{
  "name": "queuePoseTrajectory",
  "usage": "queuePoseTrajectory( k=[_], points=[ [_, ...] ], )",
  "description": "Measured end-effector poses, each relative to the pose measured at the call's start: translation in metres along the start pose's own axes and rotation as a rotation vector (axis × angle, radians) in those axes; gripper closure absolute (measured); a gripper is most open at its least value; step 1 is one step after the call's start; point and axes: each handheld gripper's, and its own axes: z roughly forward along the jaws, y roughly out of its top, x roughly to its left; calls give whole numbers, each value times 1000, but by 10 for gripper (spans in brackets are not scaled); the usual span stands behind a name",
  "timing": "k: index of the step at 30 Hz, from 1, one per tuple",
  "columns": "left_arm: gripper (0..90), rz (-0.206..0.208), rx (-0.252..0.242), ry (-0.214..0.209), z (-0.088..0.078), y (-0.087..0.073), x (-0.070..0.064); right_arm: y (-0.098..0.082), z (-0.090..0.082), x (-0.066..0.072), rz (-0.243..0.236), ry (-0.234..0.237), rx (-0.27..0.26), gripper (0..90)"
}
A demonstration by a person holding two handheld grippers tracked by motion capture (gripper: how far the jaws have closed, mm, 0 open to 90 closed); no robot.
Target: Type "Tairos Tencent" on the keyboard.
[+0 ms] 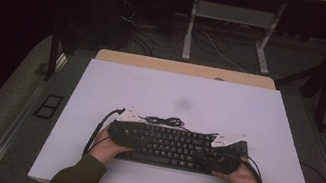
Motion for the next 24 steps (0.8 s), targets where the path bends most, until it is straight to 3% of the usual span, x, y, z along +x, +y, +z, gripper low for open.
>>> queuePoseTrajectory(
  k=[3, 15, 18, 24],
  points=[
    [423, 4, 4, 2, 1, 0, -1, 0, 0, 0, -1, 5, 1, 896],
    [883, 0, 37, -30, 4, 4, 1, 0, 0, 0, 2, 8, 2, 896],
    [894, 1, 63, -45, 6, 3, 2, 0, 0, 0, 2, 9, 2, 896],
    [895, 18, 107, -37, 10, 2, 1, -1, 0, 0, 2, 9, 2, 896]
  ],
)
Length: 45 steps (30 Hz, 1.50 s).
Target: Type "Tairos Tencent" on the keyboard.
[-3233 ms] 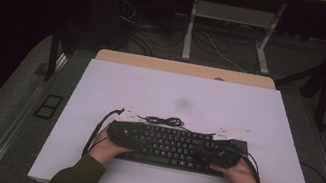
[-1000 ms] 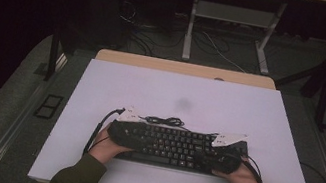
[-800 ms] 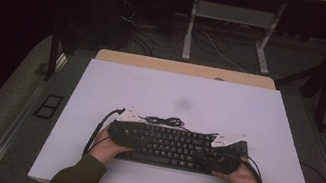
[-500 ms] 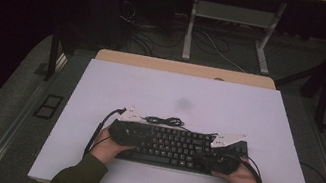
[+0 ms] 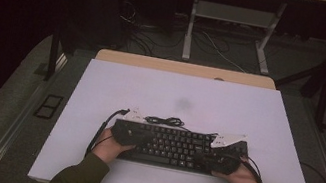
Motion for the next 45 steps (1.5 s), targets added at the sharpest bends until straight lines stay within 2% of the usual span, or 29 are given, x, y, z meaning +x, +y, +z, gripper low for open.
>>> queuePoseTrajectory(
  k=[6, 18, 27, 33, 40, 45],
  points=[
    [896, -6, 4, -2, -1, 0, 0, 0, 0, 0, 0, 0, 0, 896],
    [895, -25, -39, -6, -7, 1, -1, 1, -1, 0, 0, 1, -3, 896],
    [843, -36, -58, -15, -12, 0, -1, 4, -5, -1, 16, 7, -61, 893],
    [808, -41, -67, -15, -16, -2, -2, 6, -6, -4, 39, 12, -100, 732],
    [889, -47, -63, -10, -22, -5, -2, 9, -3, -6, 49, 14, -131, 546],
    [893, -54, -63, 4, -27, -10, -1, 13, 1, -7, 49, 12, -147, 425]
  ],
)
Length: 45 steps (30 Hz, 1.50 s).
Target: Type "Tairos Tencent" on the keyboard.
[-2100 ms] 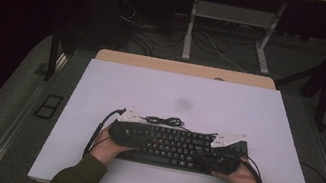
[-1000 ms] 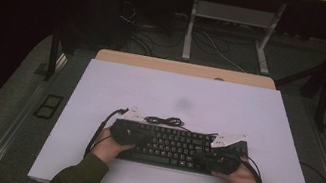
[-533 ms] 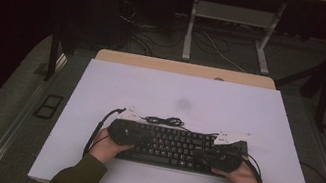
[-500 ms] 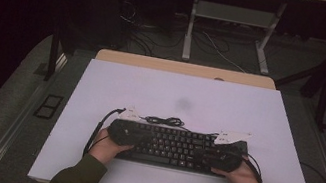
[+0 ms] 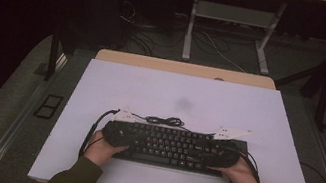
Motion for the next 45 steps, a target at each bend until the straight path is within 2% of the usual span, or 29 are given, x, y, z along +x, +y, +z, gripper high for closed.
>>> queuePoseTrajectory(
  k=[6, 18, 34, 45],
  points=[
    [894, -19, -7, 18, -6, -5, 1, 4, 5, -1, -5, 2, -10, 364],
    [895, -43, -19, 55, -15, -15, 5, 11, 19, 0, -21, 23, -14, 339],
    [895, -43, -14, 87, -6, -13, 11, 14, 26, 3, -35, 26, -4, 330],
    [895, -38, 1, 88, 1, -11, 12, 13, 26, 3, -36, 25, 1, 330]
  ],
)
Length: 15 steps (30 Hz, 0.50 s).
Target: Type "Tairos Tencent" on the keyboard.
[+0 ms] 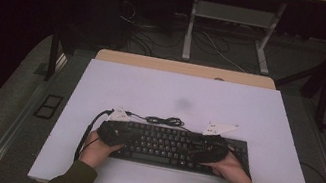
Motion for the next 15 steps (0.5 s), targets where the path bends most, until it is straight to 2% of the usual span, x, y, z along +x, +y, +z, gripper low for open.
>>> queuePoseTrajectory(
  k=[3, 15],
  points=[
    [895, 3, 17, 4, 1, -1, 1, 0, 0, 0, 1, -2, 1, 330],
    [895, -4, 18, -2, 1, -1, 2, 0, -1, 0, 2, -6, 4, 330]
  ],
)
